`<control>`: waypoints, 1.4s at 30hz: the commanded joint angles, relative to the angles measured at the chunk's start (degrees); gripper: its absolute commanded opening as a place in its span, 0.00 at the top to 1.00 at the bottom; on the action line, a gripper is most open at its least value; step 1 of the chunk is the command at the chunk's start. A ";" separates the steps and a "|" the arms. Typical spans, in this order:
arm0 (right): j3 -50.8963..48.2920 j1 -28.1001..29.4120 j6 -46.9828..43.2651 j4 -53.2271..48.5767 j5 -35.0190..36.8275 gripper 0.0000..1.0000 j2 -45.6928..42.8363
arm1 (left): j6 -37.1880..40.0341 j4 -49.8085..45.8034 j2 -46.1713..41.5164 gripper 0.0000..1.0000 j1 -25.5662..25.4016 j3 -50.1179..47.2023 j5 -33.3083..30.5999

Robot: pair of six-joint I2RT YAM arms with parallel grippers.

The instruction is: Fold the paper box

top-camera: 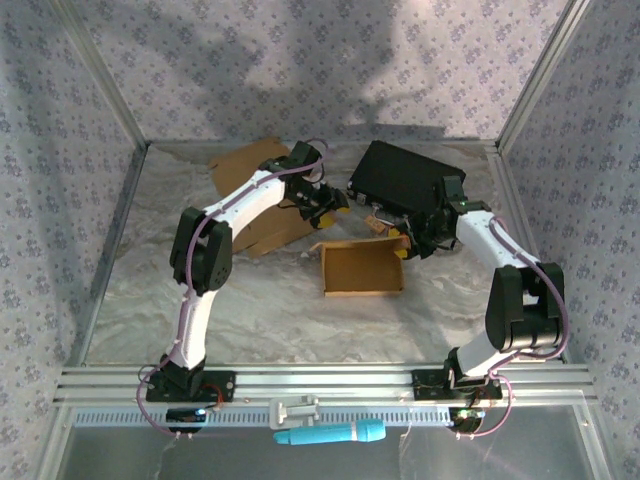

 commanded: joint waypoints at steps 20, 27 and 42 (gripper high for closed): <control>1.39 0.46 -0.47 -2.40 -0.04 0.62 2.02 | -2.95 0.43 -13.16 0.40 3.28 -17.28 0.16; 1.41 0.41 -0.08 -1.89 -0.28 0.62 2.29 | -5.88 2.19 -12.43 0.40 0.47 -16.52 0.66; 2.12 0.32 0.03 -1.45 -0.82 0.67 3.40 | 3.34 -9.41 -12.89 0.39 5.44 -12.10 -3.52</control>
